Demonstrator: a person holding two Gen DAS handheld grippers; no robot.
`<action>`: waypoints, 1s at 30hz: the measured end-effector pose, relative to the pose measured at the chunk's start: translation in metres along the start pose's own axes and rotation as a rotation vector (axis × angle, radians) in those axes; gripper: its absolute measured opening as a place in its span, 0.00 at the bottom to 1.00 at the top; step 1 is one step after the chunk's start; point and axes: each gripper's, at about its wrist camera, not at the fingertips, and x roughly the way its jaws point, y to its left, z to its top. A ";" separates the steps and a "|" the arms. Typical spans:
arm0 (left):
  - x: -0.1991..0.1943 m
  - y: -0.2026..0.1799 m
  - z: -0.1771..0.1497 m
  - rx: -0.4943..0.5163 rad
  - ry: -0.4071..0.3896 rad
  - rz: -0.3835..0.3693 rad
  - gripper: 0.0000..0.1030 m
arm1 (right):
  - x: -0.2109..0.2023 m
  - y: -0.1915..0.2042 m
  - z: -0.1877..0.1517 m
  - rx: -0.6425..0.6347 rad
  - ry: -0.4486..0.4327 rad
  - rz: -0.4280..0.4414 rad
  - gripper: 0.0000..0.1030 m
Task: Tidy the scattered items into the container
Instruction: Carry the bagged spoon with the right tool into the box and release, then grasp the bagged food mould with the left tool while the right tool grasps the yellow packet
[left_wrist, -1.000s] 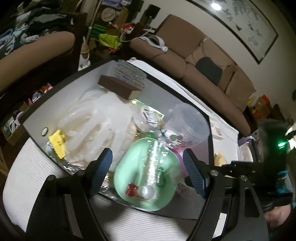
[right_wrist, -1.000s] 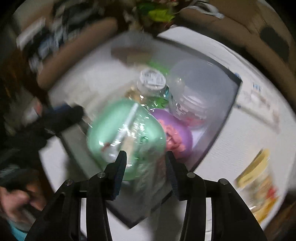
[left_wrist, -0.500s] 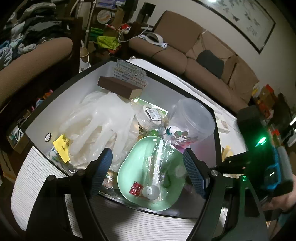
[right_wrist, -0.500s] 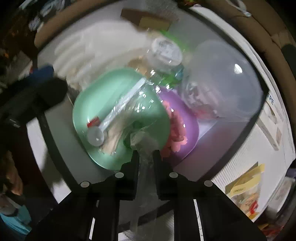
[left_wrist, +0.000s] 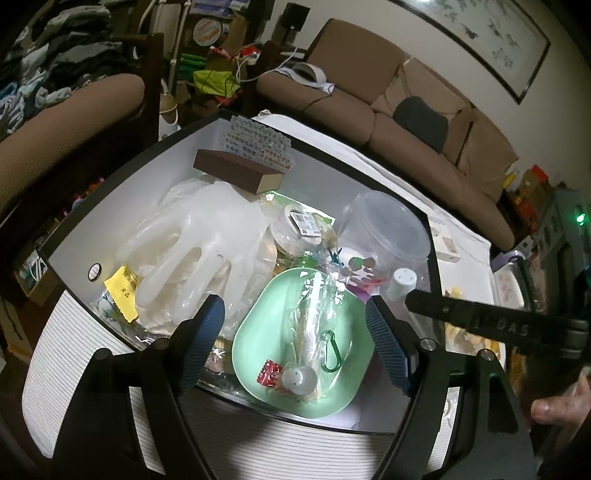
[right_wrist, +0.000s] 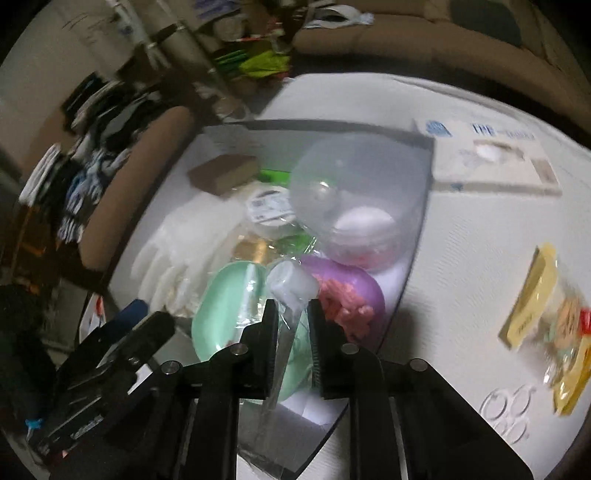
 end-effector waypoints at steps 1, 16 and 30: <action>0.000 0.000 0.000 0.003 0.001 0.001 0.74 | 0.001 -0.002 -0.002 0.007 -0.005 -0.008 0.17; 0.000 -0.006 -0.002 0.012 0.002 -0.022 0.74 | -0.043 0.000 -0.022 -0.096 -0.086 -0.093 0.55; -0.007 -0.120 -0.026 0.251 -0.050 -0.282 1.00 | -0.171 -0.156 -0.097 0.077 -0.311 -0.267 0.75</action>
